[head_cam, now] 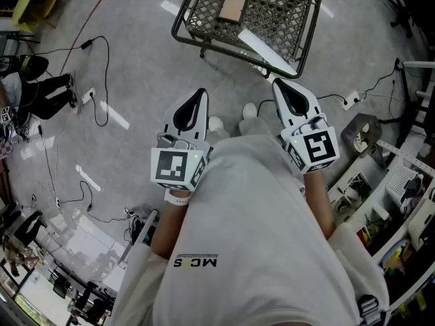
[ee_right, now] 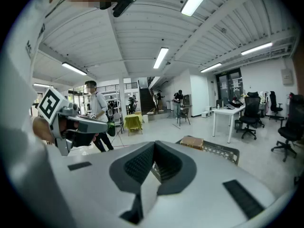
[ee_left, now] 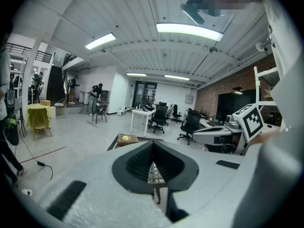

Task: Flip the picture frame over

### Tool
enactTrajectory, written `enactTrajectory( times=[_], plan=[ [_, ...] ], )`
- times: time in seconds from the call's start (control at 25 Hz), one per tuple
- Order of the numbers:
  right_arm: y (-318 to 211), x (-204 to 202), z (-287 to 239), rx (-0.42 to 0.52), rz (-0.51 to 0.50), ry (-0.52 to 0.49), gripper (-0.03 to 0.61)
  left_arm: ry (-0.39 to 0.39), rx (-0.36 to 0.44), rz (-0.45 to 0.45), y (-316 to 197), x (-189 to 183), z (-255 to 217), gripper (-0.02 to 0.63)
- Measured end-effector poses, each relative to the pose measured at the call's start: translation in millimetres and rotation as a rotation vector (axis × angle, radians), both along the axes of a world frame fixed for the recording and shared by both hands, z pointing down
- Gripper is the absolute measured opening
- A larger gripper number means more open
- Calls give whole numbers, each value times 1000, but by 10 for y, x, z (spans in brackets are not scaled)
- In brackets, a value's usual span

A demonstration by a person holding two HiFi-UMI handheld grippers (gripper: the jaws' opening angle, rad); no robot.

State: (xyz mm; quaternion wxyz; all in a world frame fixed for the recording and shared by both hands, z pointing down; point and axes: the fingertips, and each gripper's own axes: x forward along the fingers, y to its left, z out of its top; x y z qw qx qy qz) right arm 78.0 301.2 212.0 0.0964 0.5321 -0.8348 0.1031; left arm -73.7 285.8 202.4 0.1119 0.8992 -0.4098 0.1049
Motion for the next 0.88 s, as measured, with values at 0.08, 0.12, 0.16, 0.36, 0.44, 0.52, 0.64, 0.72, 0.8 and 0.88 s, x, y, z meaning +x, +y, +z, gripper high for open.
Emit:
enactTrajectory(
  times=[0.08, 0.12, 0.16, 0.36, 0.44, 0.52, 0.64, 0.72, 0.8, 0.88],
  plan=[
    [23, 88, 7, -8, 27, -21, 15, -3, -6, 2, 33, 55, -5, 25],
    [39, 133, 6, -12, 38, -27, 15, -2, -8, 2, 51, 85, -11, 25],
    [57, 175, 1, -14, 45, -29, 15, 0, -9, 2, 71, 116, -20, 25],
    [96, 299, 7, -18, 33, -30, 15, 2, -4, -15, 126, 235, -44, 25],
    [96, 344, 15, -19, 21, -31, 15, 2, -5, -24, 138, 289, -45, 25],
    [76, 377, 9, -15, 0, -42, 15, -3, -6, -34, 141, 349, -32, 25],
    [36, 399, -27, 2, -34, -77, 15, -18, -19, -49, 142, 426, 30, 25],
    [-8, 418, -23, 16, -64, -62, 15, -19, -20, -72, 155, 469, 57, 25],
    [-63, 418, 15, 16, -98, -55, 17, -17, -17, -107, 168, 475, 67, 25],
    [-89, 384, 36, 13, -136, -58, 17, -10, -27, -141, 197, 448, 99, 25]
  ],
)
